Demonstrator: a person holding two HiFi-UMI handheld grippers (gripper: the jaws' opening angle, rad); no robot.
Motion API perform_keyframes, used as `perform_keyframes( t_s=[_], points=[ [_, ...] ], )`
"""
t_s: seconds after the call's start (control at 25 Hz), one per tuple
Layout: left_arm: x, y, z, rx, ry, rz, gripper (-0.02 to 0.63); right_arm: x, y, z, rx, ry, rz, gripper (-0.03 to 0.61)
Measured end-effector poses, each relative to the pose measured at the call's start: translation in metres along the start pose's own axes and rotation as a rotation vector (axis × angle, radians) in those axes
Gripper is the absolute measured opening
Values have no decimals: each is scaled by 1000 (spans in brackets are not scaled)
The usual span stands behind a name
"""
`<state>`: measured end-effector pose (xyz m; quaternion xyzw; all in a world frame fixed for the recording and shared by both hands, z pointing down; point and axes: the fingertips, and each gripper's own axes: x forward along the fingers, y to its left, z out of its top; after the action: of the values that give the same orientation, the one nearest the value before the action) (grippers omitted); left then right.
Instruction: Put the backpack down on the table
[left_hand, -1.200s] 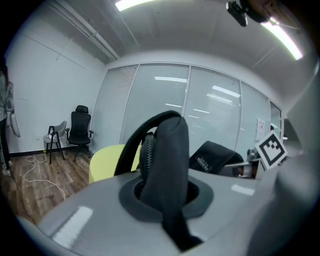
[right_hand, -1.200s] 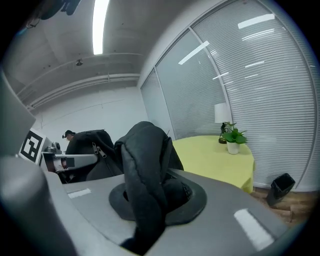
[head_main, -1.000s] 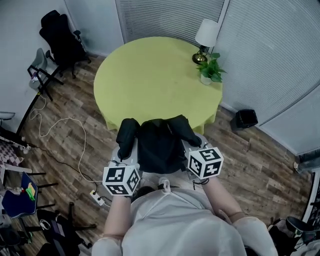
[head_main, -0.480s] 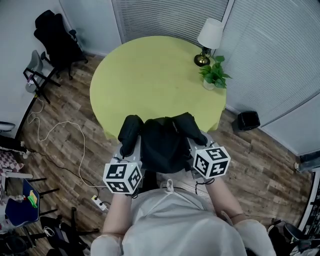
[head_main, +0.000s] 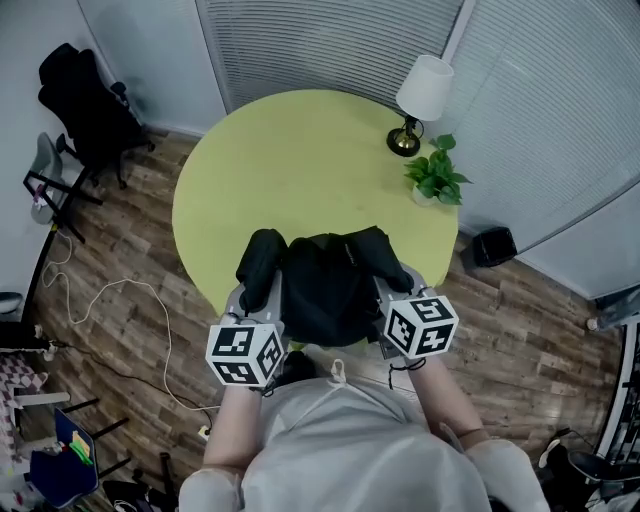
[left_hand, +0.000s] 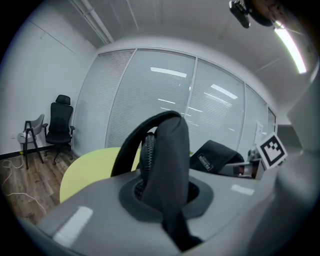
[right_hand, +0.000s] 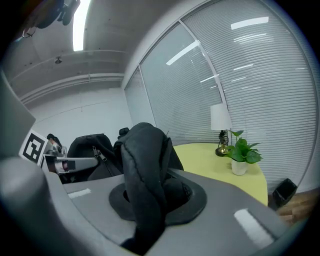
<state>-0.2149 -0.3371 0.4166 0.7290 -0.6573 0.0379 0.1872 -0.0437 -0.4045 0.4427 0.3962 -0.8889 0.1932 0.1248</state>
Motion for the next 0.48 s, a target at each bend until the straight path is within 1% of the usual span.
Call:
perform_keyframes(
  t_s=[0.32, 0.48],
  points=[
    [64, 67, 40, 42, 28, -80, 23, 79, 7, 34, 22, -17, -67, 41],
    [100, 93, 50, 49, 40, -108, 23, 116, 1, 44, 44, -17, -95, 41]
  ],
)
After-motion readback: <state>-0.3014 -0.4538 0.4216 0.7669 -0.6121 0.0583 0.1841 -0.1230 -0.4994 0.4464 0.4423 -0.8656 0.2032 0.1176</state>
